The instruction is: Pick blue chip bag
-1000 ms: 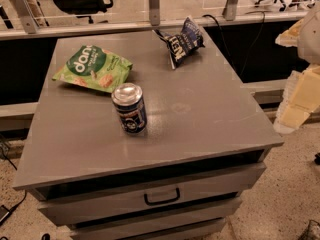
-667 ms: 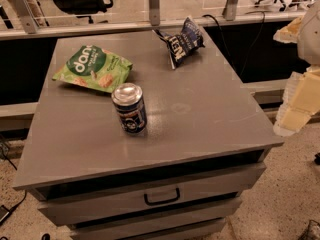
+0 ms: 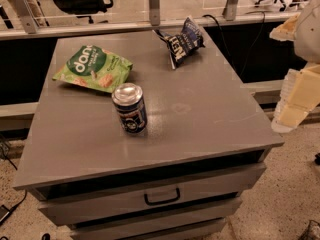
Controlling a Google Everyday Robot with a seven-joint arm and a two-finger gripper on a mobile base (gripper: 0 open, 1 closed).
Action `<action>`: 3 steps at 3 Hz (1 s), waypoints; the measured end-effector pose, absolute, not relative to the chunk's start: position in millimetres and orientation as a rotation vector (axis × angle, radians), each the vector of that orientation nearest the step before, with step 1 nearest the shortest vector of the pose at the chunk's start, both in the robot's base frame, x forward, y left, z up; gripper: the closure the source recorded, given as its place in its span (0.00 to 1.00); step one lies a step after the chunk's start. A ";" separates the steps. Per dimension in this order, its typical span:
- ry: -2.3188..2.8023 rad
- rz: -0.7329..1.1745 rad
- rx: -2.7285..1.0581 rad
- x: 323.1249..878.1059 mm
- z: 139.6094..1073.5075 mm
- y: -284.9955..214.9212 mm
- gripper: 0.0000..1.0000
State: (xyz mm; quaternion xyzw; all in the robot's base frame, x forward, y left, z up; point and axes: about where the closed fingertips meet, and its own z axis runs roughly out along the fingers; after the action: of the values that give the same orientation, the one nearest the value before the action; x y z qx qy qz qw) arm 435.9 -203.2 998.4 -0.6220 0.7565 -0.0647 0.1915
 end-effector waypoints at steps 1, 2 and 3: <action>2.097 -0.191 -1.779 476.4 993.2 -196.9 0.00; 2.053 -0.161 -1.802 539.5 981.5 -184.2 0.00; 2.011 -0.135 -1.785 605.2 966.9 -168.8 0.00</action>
Offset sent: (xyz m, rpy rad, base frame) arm 0.1913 0.0337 -0.0347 0.0501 -0.0087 0.1139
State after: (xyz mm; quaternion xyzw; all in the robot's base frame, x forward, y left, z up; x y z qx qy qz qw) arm 605.2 -168.8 966.9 -0.6463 0.7282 -0.0487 0.2226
